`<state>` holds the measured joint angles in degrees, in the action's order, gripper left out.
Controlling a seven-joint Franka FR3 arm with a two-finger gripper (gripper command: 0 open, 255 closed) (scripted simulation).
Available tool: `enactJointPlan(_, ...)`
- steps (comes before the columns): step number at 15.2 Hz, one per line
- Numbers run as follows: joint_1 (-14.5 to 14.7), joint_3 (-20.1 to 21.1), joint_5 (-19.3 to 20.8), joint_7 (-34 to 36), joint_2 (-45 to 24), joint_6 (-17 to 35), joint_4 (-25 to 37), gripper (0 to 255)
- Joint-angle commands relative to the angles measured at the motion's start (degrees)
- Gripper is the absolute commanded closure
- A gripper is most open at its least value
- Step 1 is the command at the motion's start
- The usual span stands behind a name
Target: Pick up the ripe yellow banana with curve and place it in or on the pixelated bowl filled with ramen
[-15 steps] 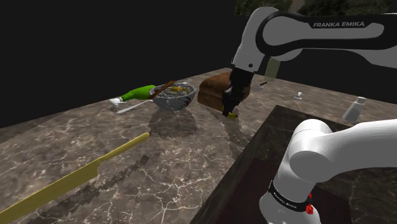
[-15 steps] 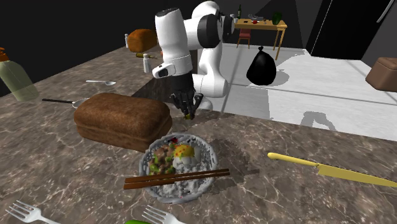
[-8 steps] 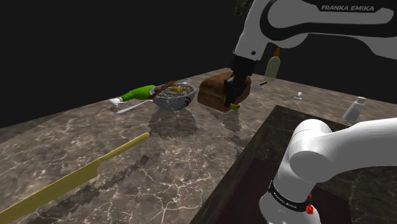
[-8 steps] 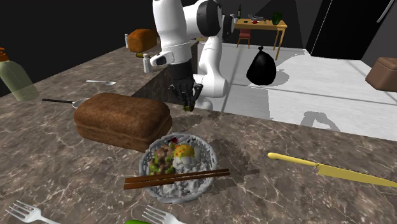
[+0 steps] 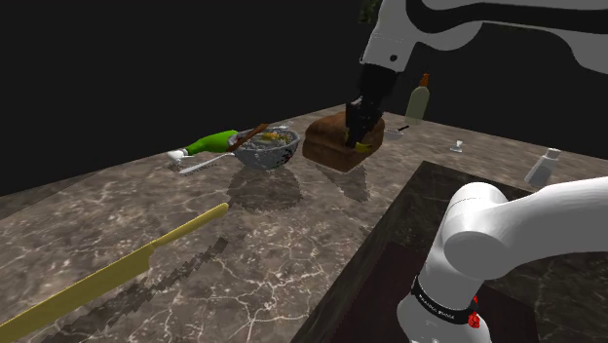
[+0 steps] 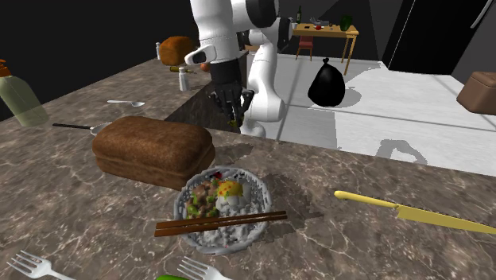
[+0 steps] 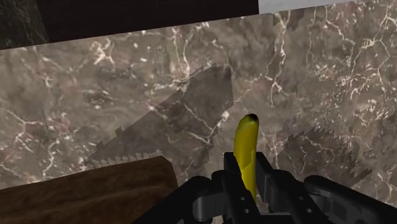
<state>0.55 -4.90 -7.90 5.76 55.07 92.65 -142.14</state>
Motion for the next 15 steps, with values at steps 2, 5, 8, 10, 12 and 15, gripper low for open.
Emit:
enactJointPlan(2, 0.1, 0.0, 0.0, 0.4, -0.8, -2.0, 2.9, 255)
enactJointPlan(5, 0.3, 0.0, -0.1, 0.7, -1.7, -3.9, 5.7, 255)
enactJointPlan(8, 0.4, 0.0, -0.1, 1.1, -2.7, -5.8, 8.6, 255)
enactJointPlan(10, 0.5, 0.0, -0.2, 1.3, -3.4, -7.0, 10.5, 255)
enactJointPlan(12, 0.6, 0.0, -0.2, 1.4, -3.8, -7.8, 11.7, 255)
enactJointPlan(15, 1.2, 0.7, -0.9, 1.8, -10.2, -4.5, 15.0, 255)
